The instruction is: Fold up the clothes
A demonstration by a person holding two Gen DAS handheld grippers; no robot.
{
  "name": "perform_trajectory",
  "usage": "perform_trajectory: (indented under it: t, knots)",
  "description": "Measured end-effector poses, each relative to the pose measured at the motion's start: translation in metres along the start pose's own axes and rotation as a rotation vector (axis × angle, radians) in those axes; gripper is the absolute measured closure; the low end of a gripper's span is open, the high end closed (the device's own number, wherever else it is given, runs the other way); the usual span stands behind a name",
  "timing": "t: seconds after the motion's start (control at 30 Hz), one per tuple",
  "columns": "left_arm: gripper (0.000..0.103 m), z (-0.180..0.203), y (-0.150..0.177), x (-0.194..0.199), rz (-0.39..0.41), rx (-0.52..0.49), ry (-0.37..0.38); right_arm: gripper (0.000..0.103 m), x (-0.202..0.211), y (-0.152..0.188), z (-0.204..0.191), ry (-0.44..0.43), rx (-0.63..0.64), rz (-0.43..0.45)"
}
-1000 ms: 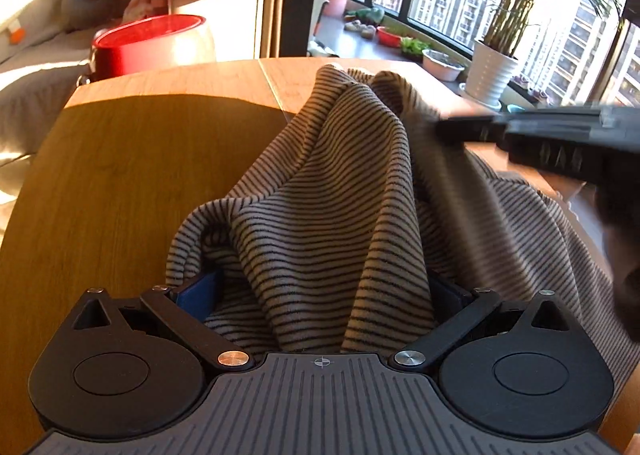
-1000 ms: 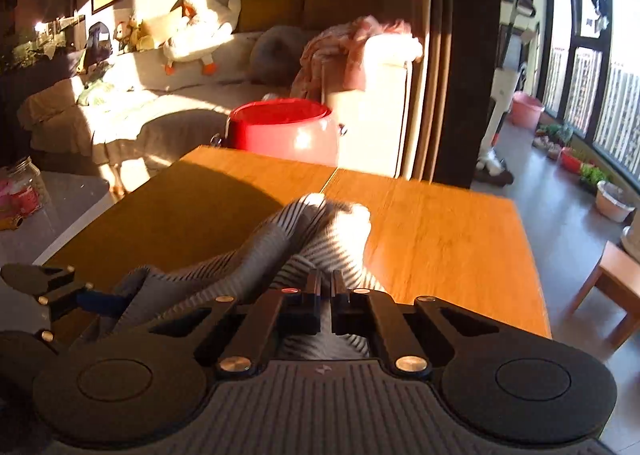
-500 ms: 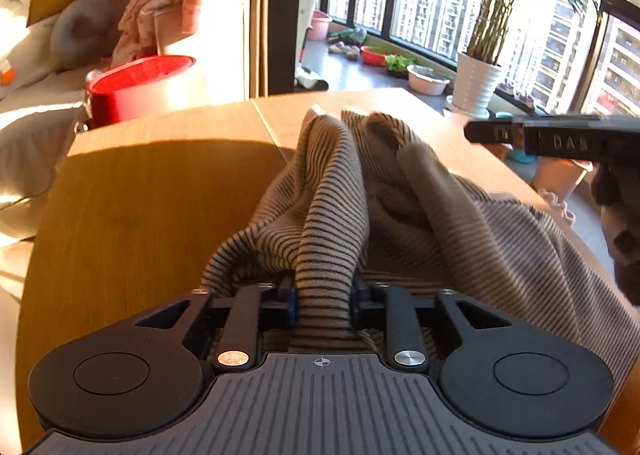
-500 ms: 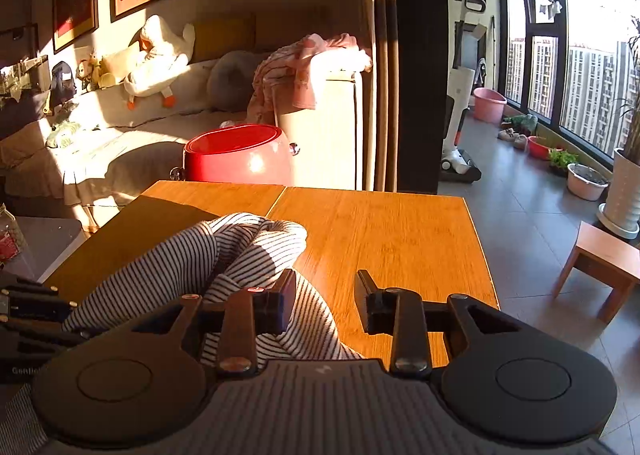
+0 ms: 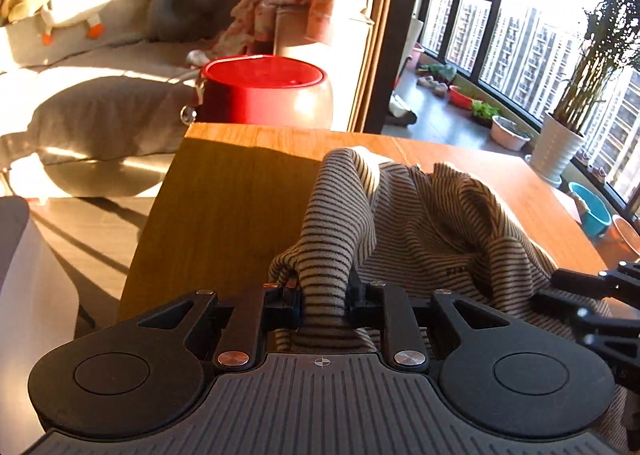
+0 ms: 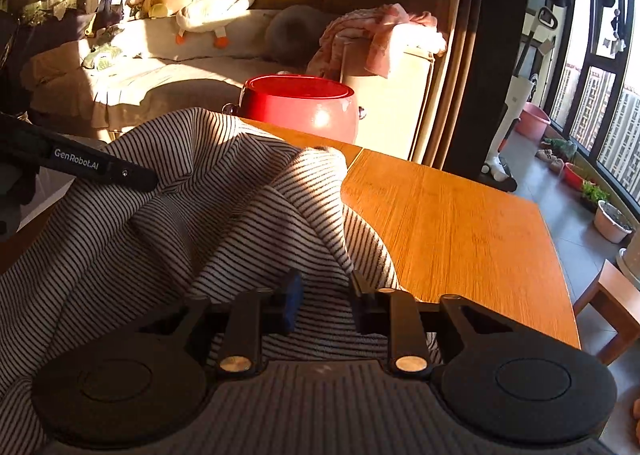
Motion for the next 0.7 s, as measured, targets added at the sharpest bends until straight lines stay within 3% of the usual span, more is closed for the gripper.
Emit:
perform_trajectory:
  t: [0.03, 0.1, 0.13, 0.3, 0.33, 0.37, 0.43, 0.47, 0.6, 0.7]
  knots:
    - [0.080, 0.001, 0.000, 0.000, 0.002, -0.002, 0.004, 0.078, 0.001, -0.003, -0.002, -0.002, 0.009, 0.011]
    - [0.079, 0.002, 0.000, -0.001, 0.004, -0.001, 0.008, 0.049, 0.007, -0.018, -0.008, -0.010, 0.003, 0.050]
    - [0.079, 0.001, 0.000, -0.002, 0.003, 0.003, 0.008, 0.029, 0.010, -0.025, -0.011, -0.014, 0.000, 0.067]
    - [0.079, -0.002, 0.001, -0.007, 0.002, 0.019, 0.007, 0.027, -0.026, -0.021, -0.043, -0.041, 0.030, -0.040]
    - [0.079, -0.003, 0.002, -0.009, 0.001, 0.023, 0.006, 0.032, -0.035, -0.012, -0.046, -0.030, 0.064, -0.076]
    - [0.078, -0.005, 0.002, -0.009, 0.001, 0.027, 0.008, 0.059, -0.037, -0.008, -0.043, -0.027, 0.081, -0.090]
    - [0.078, -0.008, 0.003, -0.009, -0.001, 0.029, 0.015, 0.080, -0.026, -0.006, -0.019, -0.069, 0.099, -0.080]
    - [0.078, -0.010, 0.004, -0.009, -0.001, 0.030, 0.019, 0.098, -0.018, -0.014, -0.004, -0.020, 0.114, -0.052]
    - [0.078, -0.015, 0.005, -0.014, -0.011, 0.036, 0.029, 0.098, -0.005, -0.052, 0.058, 0.201, 0.157, 0.054]
    - [0.078, -0.018, 0.005, -0.017, -0.003, 0.043, 0.040, 0.098, -0.036, -0.059, 0.089, 0.306, 0.183, 0.041]
Point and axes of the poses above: each gripper's, at about its wrist camera, not at the fingertips, and x roughly against the way its jaws point, z to its right, y to its underside, the point moved 2 cm from there along -x, roughly the way its jaws point, and after that the axes turned 5 degrees about y, right-handed, at the moved point
